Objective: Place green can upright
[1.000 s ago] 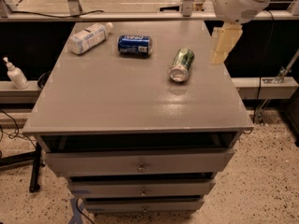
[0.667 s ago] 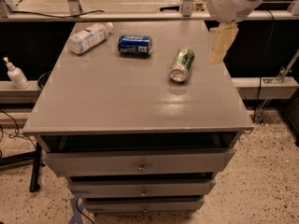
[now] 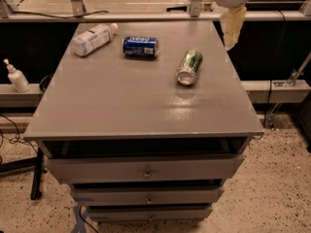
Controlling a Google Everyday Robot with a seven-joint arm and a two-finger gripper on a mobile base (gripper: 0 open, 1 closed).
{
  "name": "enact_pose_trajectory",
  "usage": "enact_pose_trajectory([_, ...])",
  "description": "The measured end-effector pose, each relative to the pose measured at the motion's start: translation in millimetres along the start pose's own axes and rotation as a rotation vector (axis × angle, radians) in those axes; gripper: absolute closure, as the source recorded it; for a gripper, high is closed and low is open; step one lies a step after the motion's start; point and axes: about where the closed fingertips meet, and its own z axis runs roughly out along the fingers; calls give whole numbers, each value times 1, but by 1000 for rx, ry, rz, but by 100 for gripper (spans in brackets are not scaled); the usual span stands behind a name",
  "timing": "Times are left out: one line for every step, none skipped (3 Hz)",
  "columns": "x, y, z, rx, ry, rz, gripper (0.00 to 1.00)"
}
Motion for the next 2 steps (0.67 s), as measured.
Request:
enact_pose_trajectory([29, -15, 16, -33, 20, -91, 0])
enact_pose_trajectory([47, -8, 38, -90, 2, -149, 0])
